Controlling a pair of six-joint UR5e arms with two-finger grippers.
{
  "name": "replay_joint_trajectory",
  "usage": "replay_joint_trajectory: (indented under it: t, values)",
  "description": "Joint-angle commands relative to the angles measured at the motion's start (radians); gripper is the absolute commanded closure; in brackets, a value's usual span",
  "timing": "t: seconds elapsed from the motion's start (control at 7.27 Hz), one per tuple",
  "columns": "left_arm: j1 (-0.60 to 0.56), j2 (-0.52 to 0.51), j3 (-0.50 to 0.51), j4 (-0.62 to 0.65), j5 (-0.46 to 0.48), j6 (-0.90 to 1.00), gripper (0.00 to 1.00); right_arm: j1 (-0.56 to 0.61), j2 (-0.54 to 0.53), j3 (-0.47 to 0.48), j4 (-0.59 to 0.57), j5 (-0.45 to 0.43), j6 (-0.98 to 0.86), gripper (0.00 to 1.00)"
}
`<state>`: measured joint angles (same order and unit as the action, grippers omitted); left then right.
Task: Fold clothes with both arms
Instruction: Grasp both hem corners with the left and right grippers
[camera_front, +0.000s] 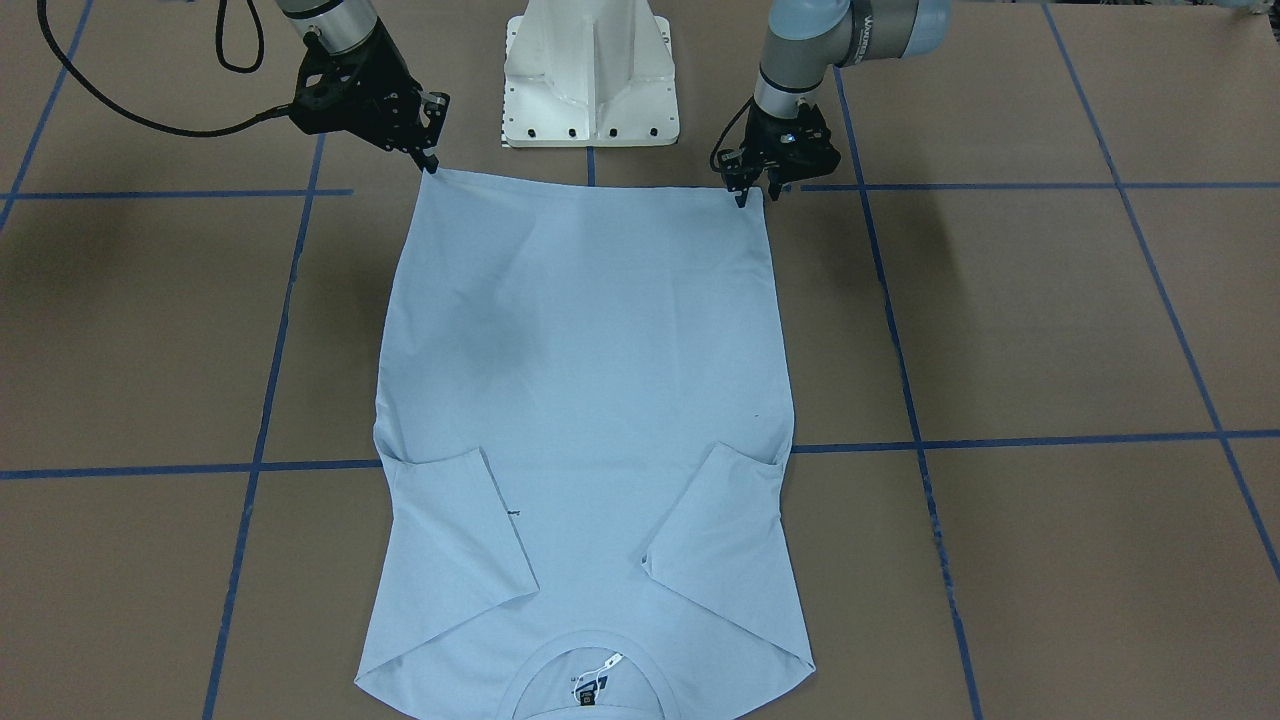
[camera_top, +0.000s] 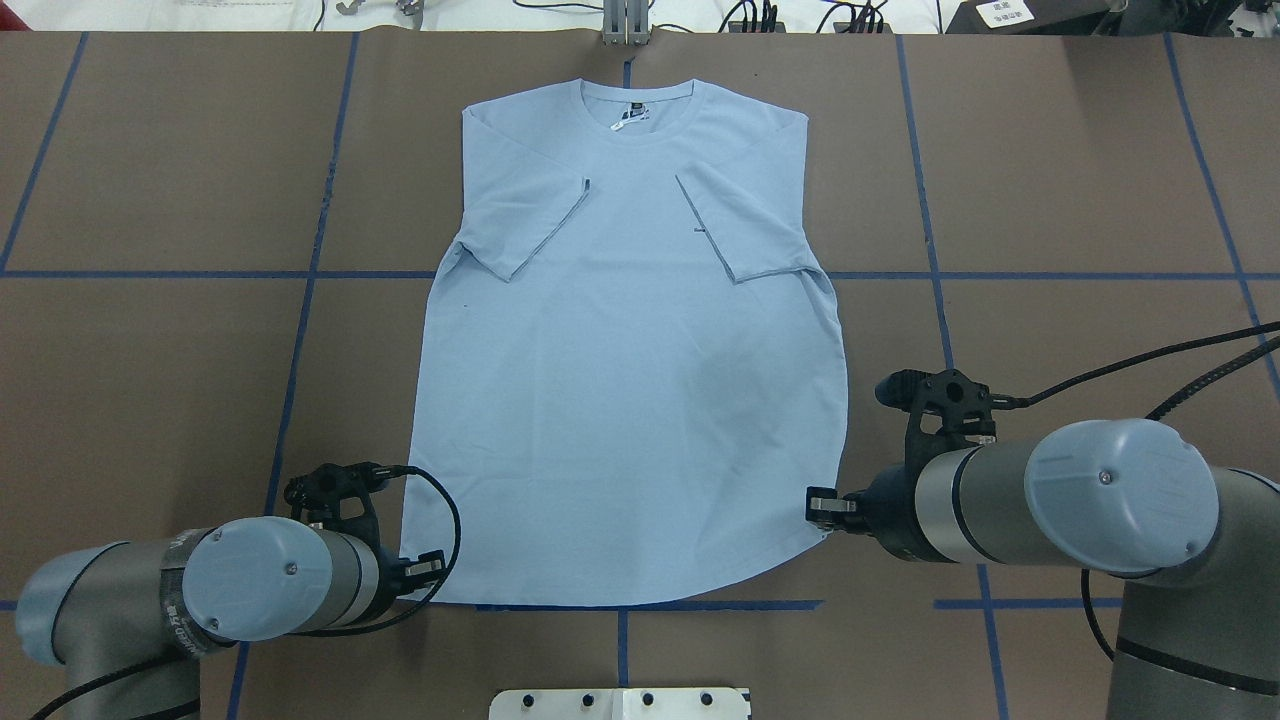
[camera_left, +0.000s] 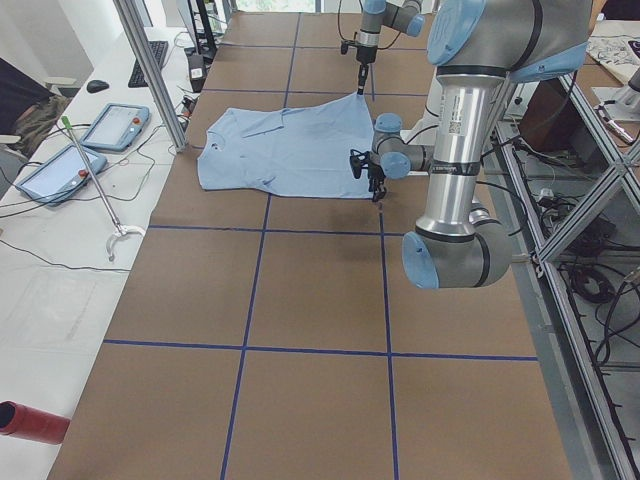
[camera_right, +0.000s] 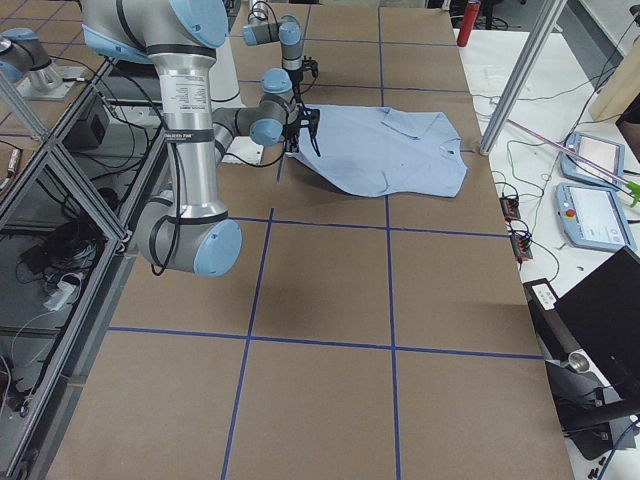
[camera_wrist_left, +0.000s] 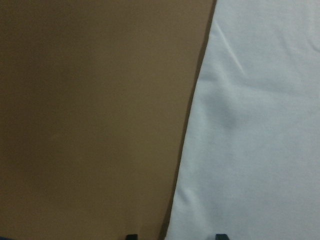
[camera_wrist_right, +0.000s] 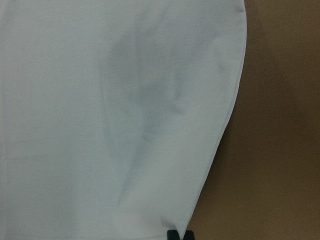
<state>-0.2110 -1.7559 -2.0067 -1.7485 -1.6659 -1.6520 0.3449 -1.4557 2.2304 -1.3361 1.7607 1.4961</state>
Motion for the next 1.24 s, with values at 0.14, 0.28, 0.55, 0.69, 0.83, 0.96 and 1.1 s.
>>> replay_joint_trajectory:
  t: [0.14, 0.28, 0.55, 0.69, 0.83, 0.96, 1.1]
  values:
    - [0.002, -0.004, -0.003, 0.003, 0.000, -0.008, 0.71, 0.006, 0.000, 0.000, 0.000, 0.002, 0.000, 1.00]
    - [0.013, -0.007, -0.003, 0.003, 0.000, -0.008, 0.86, 0.006, 0.000, 0.000, 0.002, 0.003, 0.000, 1.00]
    - [0.016, -0.010, -0.015, 0.003, -0.002, -0.006, 1.00, 0.009, -0.002, 0.000, 0.000, 0.006, -0.002, 1.00]
    - [0.016, -0.010, -0.029, 0.010, -0.003, -0.006, 1.00, 0.009, -0.002, 0.000, 0.000, 0.013, -0.003, 1.00]
    - [0.016, -0.010, -0.067, 0.068, -0.003, -0.002, 1.00, 0.009, -0.002, 0.003, 0.000, 0.026, -0.003, 1.00]
    - [0.016, -0.007, -0.128, 0.142, -0.003, 0.006, 1.00, 0.012, -0.011, 0.006, 0.000, 0.057, -0.002, 1.00]
    - [0.016, -0.008, -0.177, 0.193, -0.003, 0.008, 1.00, 0.014, -0.018, 0.021, -0.002, 0.068, 0.000, 1.00]
